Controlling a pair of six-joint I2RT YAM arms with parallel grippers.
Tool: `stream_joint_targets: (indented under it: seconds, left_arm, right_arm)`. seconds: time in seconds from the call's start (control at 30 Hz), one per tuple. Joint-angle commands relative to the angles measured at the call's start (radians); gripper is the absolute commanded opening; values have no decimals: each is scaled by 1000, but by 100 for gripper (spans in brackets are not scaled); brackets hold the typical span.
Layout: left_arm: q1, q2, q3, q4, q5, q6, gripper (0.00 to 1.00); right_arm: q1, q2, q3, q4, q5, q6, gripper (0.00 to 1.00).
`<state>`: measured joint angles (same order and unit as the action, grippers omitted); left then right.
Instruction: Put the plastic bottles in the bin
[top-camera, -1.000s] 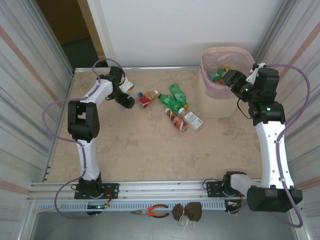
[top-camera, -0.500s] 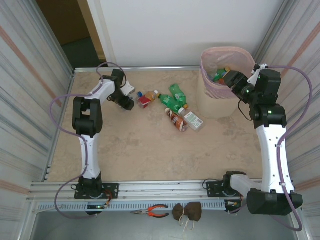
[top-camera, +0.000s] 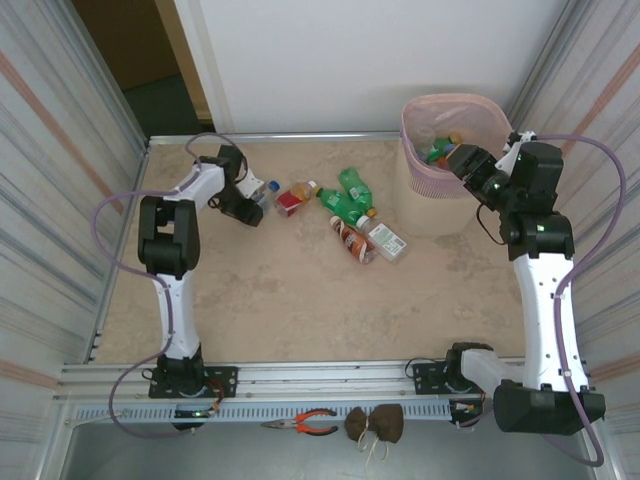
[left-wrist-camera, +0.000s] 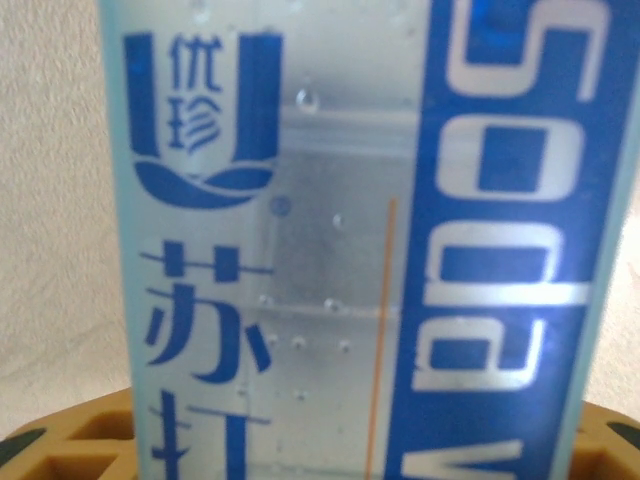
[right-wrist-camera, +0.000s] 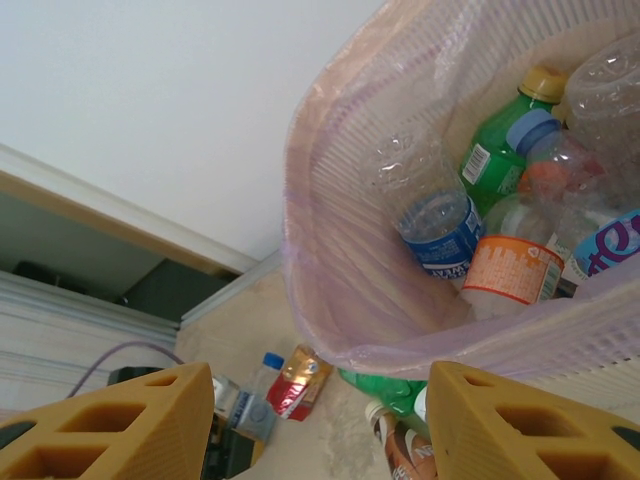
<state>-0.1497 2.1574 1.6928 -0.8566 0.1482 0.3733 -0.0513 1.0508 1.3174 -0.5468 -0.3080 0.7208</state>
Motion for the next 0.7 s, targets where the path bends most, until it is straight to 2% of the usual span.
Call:
stream_joint_targets:
  seconds: [0.0,0.2,0.3,0.53,0.67]
  left_arm:
    - [7,-94,-45,-6,19,-25,49]
    - [5,-222,-144,44,-1,-70,48]
    - [6,-318,-194,87,48,-100,48]
    - [5,-576,-360,303,382,-219,48]
    - [-7,-713,-449,452,544,-308,48]
  right_arm:
    - [-5,-35,-16,-5,-3,-14,58]
    - [0,-55,-48,6,-34,-13,60]
    - [4,-92,-71,33,-67,-17,62]
    - [30,-165,-172,223,-241,-57,71]
    - [63,-199,-206,302,-308,-90,73]
